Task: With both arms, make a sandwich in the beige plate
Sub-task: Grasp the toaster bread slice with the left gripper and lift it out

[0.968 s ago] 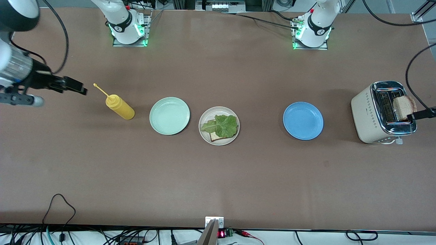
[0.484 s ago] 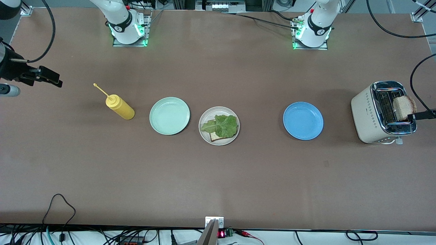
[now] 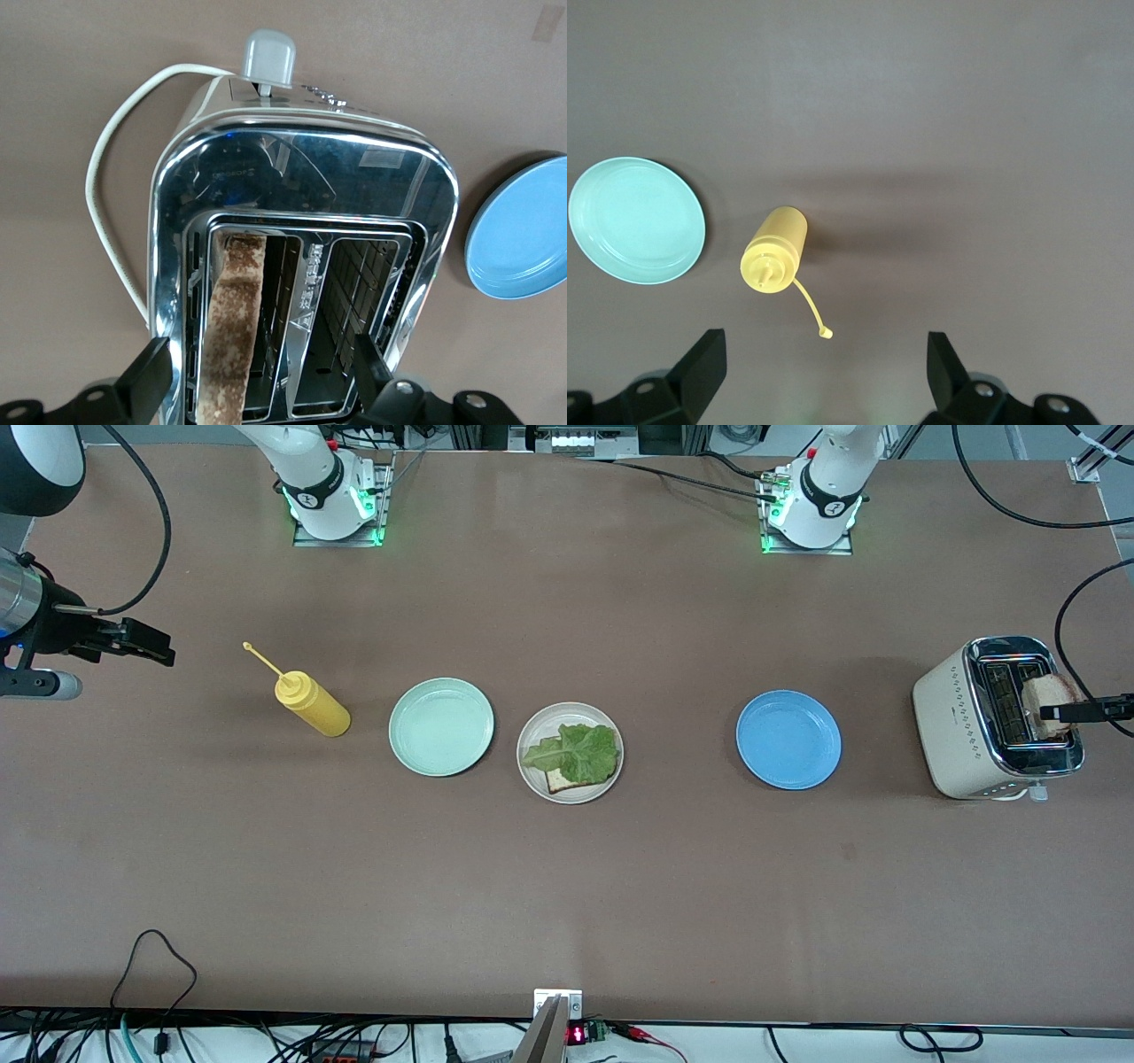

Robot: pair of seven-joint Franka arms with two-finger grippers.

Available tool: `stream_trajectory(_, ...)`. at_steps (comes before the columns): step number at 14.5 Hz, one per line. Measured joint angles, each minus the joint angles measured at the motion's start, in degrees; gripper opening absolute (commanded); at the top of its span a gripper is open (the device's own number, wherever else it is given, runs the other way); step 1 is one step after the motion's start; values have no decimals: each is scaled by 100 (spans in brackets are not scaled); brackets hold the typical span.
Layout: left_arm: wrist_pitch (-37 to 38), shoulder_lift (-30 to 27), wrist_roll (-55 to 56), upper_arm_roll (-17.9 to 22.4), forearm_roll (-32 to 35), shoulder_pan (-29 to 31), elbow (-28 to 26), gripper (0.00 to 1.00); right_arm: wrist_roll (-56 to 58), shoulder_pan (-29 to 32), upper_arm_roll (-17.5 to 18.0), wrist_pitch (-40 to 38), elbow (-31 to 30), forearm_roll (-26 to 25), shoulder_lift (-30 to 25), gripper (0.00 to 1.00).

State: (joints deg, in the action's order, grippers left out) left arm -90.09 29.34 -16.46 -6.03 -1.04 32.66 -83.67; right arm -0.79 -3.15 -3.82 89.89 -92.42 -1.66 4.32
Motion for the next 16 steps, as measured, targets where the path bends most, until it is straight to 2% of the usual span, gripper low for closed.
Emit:
stream_trajectory(1, 0, 27, -2, 0, 12, 0, 1, 76, -1, -16, 0, -14, 37, 3, -1, 100)
stream_trajectory(3, -1, 63, -4, 0, 68, 1, 2, 50, -6, -87, 1, -15, 67, 7, 0, 100)
stream_trajectory(5, -1, 65, -3, 2, 78, 3, 4, 30, -13, -154, 1, -13, 74, 12, 0, 100)
stream_trajectory(6, -1, 65, -2, 3, 79, 4, 4, 20, -13, -180, 1, -13, 76, 30, 0, 100)
stream_trajectory(9, -1, 65, -2, 4, 84, 5, 16, 3, -34, -288, 2, -13, 83, 81, 0, 100)
stream_trajectory(10, 0, 65, -2, 2, 92, 1, 32, 1, -70, -311, 2, -13, 85, 94, 0, 100)
stream_trajectory(14, 67, 50, -9, -18, 256, -20, 152, 1, -125, -320, 2, -13, 85, 144, 0, 100)
stream_trajectory(16, 360, -12, -72, -29, 256, -18, 319, 1, -130, -321, 1, -13, 86, 144, 0, 100)
